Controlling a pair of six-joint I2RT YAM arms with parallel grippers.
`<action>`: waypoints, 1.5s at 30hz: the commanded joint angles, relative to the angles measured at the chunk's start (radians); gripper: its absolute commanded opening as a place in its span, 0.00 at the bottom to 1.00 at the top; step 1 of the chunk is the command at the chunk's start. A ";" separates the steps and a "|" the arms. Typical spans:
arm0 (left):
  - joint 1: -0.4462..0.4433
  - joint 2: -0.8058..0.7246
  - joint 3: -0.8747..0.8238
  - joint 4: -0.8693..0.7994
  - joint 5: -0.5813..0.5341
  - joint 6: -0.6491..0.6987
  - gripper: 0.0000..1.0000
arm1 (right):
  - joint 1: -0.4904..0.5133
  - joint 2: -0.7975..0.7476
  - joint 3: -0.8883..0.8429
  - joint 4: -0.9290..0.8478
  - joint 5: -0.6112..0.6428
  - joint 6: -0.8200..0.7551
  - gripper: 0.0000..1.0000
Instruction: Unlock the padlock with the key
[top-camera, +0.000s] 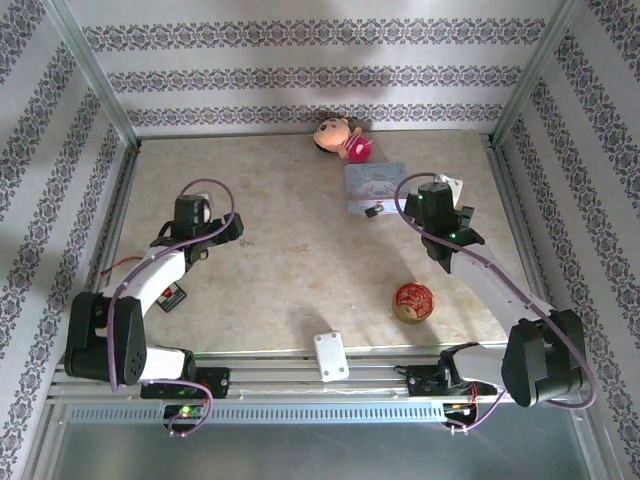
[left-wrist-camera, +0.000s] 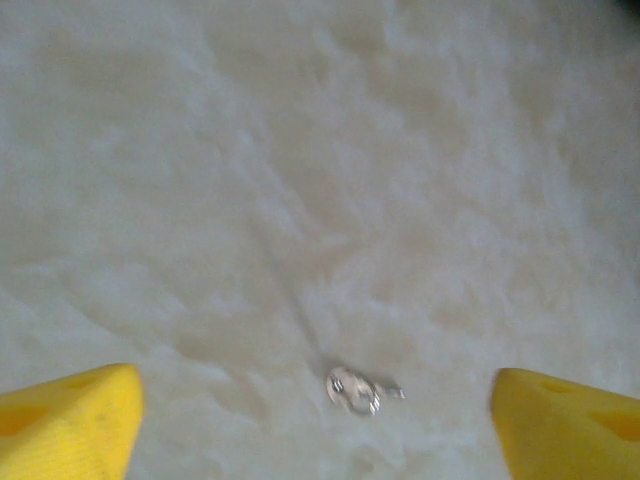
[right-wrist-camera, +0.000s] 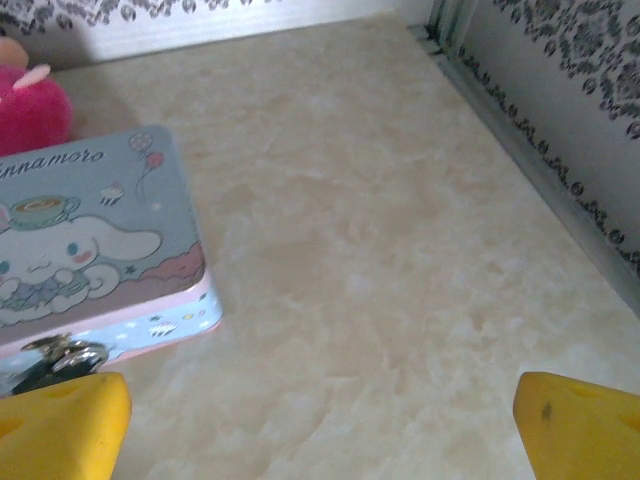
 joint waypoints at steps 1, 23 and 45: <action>-0.077 0.070 0.087 -0.136 -0.052 0.018 0.79 | 0.033 0.041 0.078 -0.182 0.019 0.085 0.98; -0.132 0.366 0.262 -0.247 -0.153 -0.087 0.19 | 0.119 0.118 0.214 -0.279 -0.052 0.112 0.98; -0.298 0.070 0.033 -0.044 -0.127 -0.466 0.00 | 0.179 0.165 0.226 -0.247 -0.298 0.216 0.98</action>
